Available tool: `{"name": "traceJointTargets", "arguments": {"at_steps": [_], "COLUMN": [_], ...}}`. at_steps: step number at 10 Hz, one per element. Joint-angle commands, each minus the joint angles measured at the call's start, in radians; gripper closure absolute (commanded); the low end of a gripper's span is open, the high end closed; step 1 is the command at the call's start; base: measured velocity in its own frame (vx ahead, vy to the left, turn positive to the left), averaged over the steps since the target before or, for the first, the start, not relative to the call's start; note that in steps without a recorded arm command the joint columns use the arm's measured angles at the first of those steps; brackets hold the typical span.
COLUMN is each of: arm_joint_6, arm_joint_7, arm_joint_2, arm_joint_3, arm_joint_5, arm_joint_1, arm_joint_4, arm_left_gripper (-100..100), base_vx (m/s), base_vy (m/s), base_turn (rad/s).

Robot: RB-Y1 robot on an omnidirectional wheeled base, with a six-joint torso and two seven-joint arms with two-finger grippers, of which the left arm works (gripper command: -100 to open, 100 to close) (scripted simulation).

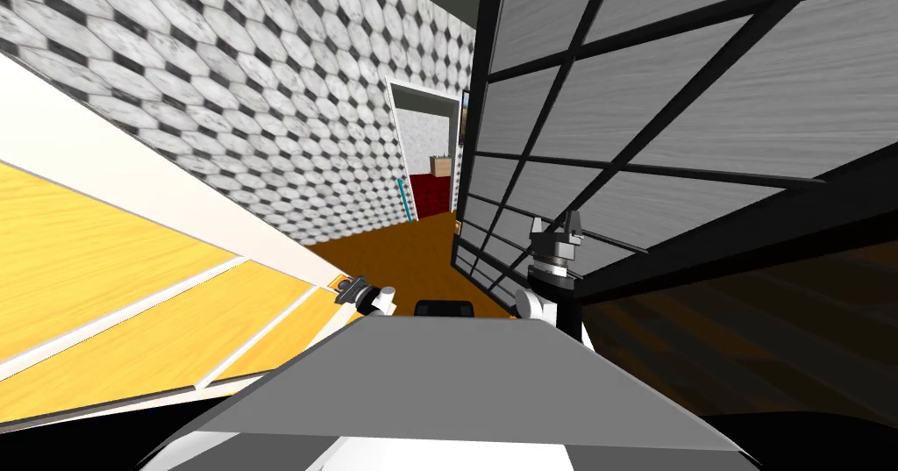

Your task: Push the door open

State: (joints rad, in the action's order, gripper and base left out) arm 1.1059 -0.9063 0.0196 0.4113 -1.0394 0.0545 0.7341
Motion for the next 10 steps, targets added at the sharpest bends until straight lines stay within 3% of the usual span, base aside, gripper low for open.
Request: {"name": "traceJointTargets", "arguments": {"at_steps": [1, 5, 8, 9, 10], "arm_joint_6": [0.025, 0.049, 0.068, 0.054, 0.064], "arm_joint_7": [-0.006, 0.008, 0.018, 0.024, 0.028], "arm_joint_2": [0.025, 0.024, 0.007, 0.001, 0.018], "arm_joint_3": [0.019, 0.053, 0.08, 0.072, 0.089], "arm_joint_5": [-0.013, -0.048, -0.076, -0.07, -0.088], "arm_joint_1": [0.013, 0.013, 0.014, 0.003, -0.002], "arm_joint_4": [-0.024, -0.027, -0.029, -0.008, -0.006], "arm_left_gripper": [100, 100, 100, 100, 100], "base_vx": [0.136, 0.127, 0.13, 0.056, 0.082], "base_vy": [0.155, 0.139, 0.14, 0.066, 0.097], "base_turn": [0.016, 0.044, 0.044, 0.015, 0.027]}}
